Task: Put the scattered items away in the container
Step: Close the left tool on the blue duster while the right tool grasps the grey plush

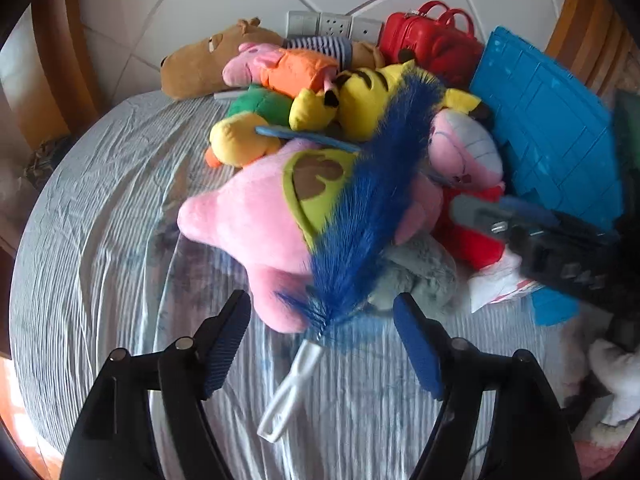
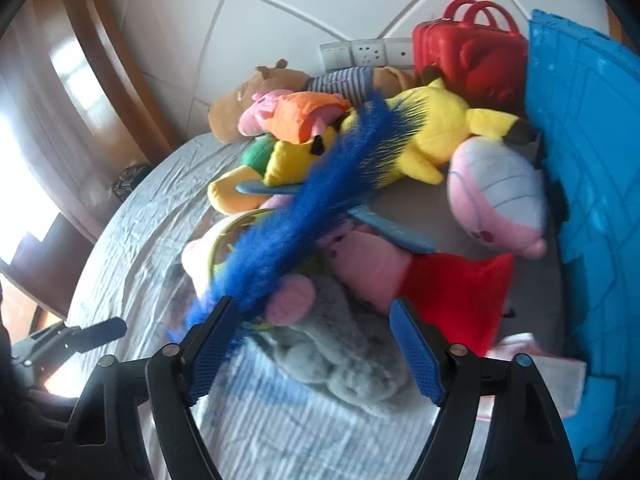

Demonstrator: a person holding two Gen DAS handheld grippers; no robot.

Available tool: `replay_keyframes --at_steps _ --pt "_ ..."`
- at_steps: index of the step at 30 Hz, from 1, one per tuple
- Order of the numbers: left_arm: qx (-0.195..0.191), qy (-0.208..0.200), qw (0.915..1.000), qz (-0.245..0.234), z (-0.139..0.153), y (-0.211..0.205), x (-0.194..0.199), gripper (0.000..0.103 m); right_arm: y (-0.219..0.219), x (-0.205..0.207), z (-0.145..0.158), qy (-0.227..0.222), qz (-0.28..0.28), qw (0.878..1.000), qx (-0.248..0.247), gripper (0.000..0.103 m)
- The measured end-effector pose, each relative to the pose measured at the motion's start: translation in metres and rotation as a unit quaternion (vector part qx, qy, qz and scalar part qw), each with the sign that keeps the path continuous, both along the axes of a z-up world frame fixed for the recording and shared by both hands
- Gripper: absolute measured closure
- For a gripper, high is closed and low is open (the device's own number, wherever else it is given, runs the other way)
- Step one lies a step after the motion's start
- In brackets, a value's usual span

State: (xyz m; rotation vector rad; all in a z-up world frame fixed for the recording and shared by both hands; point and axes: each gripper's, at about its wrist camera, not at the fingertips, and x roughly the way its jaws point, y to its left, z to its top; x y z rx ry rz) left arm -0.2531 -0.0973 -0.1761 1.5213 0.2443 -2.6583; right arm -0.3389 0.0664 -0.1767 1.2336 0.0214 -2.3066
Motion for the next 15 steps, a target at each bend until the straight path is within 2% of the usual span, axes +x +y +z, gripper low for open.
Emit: replay_keyframes --at_steps 7,12,14,15 --pt "-0.007 -0.02 0.9997 0.009 -0.035 0.012 -0.021 0.03 0.022 -0.003 -0.009 -0.008 -0.006 1.0 0.017 0.02" --pt "-0.011 -0.012 0.9998 0.008 -0.042 0.017 -0.043 0.03 0.023 -0.004 -0.028 -0.023 0.009 0.999 0.043 0.02" --pt "-0.008 -0.009 0.9999 0.002 -0.042 0.019 -0.05 0.041 0.019 -0.005 -0.038 -0.03 0.021 0.998 0.056 0.021" --pt "-0.007 -0.009 0.9999 -0.001 -0.043 0.019 -0.054 0.053 0.017 -0.005 -0.043 -0.033 0.028 0.997 0.061 0.021"
